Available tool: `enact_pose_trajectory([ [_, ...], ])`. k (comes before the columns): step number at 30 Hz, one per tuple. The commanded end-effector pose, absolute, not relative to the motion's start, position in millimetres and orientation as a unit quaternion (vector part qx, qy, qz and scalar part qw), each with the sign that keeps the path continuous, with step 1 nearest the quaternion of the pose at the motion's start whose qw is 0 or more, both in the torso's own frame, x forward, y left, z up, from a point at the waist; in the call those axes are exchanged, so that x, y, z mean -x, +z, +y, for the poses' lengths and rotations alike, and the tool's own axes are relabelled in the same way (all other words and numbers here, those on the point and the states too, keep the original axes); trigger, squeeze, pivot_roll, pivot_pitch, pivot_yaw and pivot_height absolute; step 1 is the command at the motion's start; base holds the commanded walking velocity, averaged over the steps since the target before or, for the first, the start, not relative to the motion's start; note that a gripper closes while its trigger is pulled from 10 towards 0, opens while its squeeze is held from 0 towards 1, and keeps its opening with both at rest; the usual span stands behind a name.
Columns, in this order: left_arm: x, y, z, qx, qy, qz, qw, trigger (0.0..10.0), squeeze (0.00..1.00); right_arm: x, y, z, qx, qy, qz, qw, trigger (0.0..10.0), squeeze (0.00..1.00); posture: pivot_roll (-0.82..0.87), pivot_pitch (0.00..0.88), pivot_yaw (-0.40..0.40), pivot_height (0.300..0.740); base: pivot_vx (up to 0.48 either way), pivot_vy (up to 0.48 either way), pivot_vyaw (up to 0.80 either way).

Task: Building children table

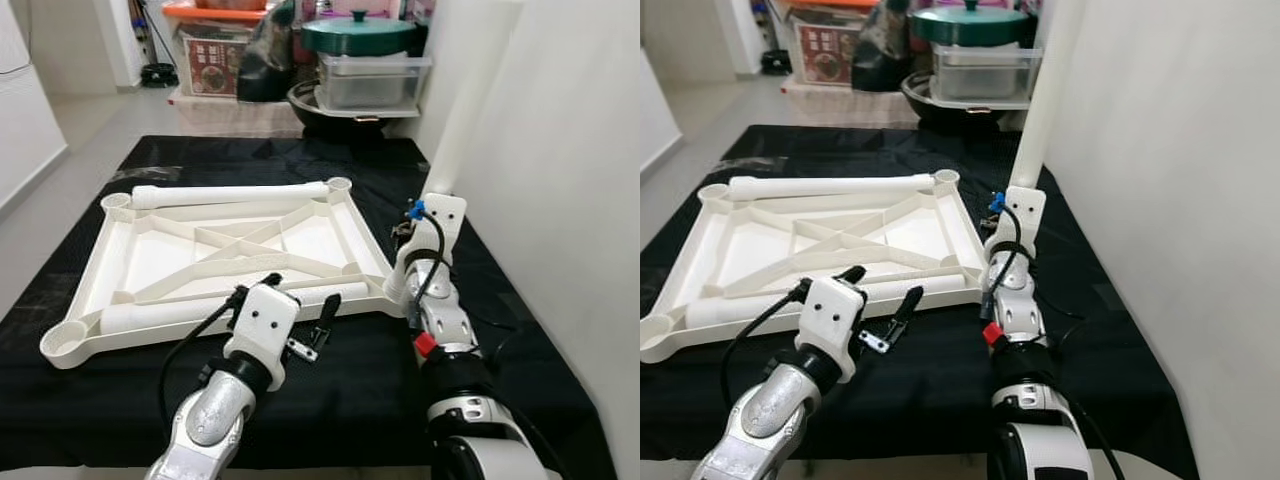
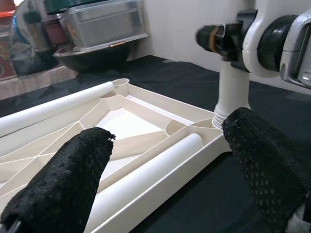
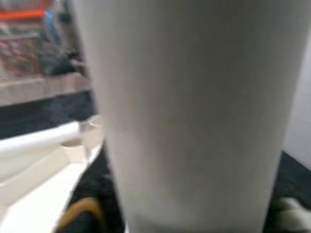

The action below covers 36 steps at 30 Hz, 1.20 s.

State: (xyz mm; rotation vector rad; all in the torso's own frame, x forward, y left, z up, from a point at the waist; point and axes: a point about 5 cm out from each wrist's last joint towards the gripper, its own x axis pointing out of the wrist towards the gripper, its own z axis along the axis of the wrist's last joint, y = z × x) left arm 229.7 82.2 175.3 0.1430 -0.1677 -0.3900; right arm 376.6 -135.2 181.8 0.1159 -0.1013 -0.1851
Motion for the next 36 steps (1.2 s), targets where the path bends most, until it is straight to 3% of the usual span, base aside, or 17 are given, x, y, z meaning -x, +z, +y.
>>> enact_pose_trajectory([
  [1,-228.2,171.8,81.7,-0.074,-0.198,-0.079,0.974,10.0,0.0,-376.9,188.1,-132.4,-0.051,-0.066,-0.084,0.993,10.0,1.0,0.11,0.0,-0.05,0.74,0.0,0.0,0.0],
  [4,-228.1,171.7,81.6,-0.074,-0.198,-0.079,0.974,10.0,0.0,-377.1,189.0,-132.8,-0.046,-0.067,-0.086,0.993,10.0,1.0,0.11,0.0,-0.05,0.74,0.0,0.0,0.0],
  [5,-227.8,170.9,80.8,-0.072,-0.2,-0.078,0.974,10.0,0.0,-375.8,190.2,-119.5,-0.054,0.077,-0.083,0.992,10.0,0.0,0.11,0.0,-0.05,0.74,0.0,0.0,0.0],
  [6,-227.8,170.9,80.8,-0.072,-0.2,-0.078,0.974,10.0,0.0,-375.8,190.2,-119.5,-0.054,0.077,-0.083,0.992,10.0,0.0,0.11,0.0,-0.05,0.74,0.0,0.0,0.0],
  [7,-228.0,170.7,80.5,-0.072,-0.201,-0.078,0.974,10.0,0.0,-372.9,189.2,-110.7,-0.066,0.18,-0.076,0.978,10.0,0.0,0.11,0.0,-0.049,0.74,0.0,0.0,0.0],
  [8,-228.2,170.6,80.6,-0.071,-0.201,-0.077,0.974,10.0,0.0,-371.9,185.4,-111.1,-0.047,0.23,-0.067,0.97,10.0,0.0,0.11,0.0,-0.049,0.74,0.0,0.0,0.0],
  [11,-228.4,170.5,80.6,-0.07,-0.2,-0.077,0.974,10.0,0.0,-370.5,180.4,-113.2,-0.021,0.275,-0.057,0.959,10.0,0.0,0.11,0.0,-0.049,0.74,0.0,0.0,0.0],
  [14,-229.2,171.8,80.7,-0.071,-0.196,-0.081,0.975,10.0,0.0,-362.3,178.2,-124.7,-0.061,0.446,-0.007,0.893,10.0,0.0,0.11,0.0,-0.054,0.74,0.0,0.0,0.0],
  [23,-228.9,172.5,81.3,-0.072,-0.195,-0.082,0.975,10.0,0.0,-356.3,176.5,-117.4,-0.031,0.552,0.023,0.833,10.0,0.0,0.12,0.0,-0.06,0.74,0.0,0.0,0.0],
  [26,-227.9,172.2,81.9,-0.073,-0.194,-0.081,0.975,10.0,0.0,-361.6,180.4,-107.7,-0.03,0.548,0.011,0.836,10.0,0.0,0.13,0.0,-0.063,0.74,0.0,0.0,0.0],
  [27,-227.7,172.1,82.4,-0.073,-0.193,-0.08,0.975,10.0,0.0,-365.7,182.8,-103.6,-0.03,0.531,0.001,0.847,0.0,0.0,0.13,0.0,-0.065,0.74,0.0,0.0,0.0],
  [28,-227.7,172.1,82.4,-0.073,-0.193,-0.08,0.975,10.0,0.0,-365.7,182.8,-103.6,-0.03,0.531,0.001,0.847,0.0,0.0,0.13,0.0,-0.065,0.74,0.0,0.0,0.0],
  [29,-227.7,172.3,82.8,-0.073,-0.191,-0.08,0.976,10.0,0.0,-372.5,186.5,-101.8,-0.038,0.49,-0.017,0.87,0.0,0.0,0.13,0.0,-0.067,0.74,0.0,0.0,0.0],
  [35,-227.5,172.0,83.2,-0.073,-0.19,-0.08,0.976,10.0,0.0,-382.0,188.4,-106.8,-0.038,0.397,-0.031,0.917,0.0,0.0,0.13,0.0,-0.066,0.74,0.0,0.0,0.0],
  [36,-227.6,171.7,83.4,-0.074,-0.19,-0.079,0.976,10.0,0.0,-386.8,188.1,-111.4,-0.04,0.324,-0.032,0.945,0.0,0.0,0.12,0.0,-0.061,0.74,0.0,0.0,0.0],
])
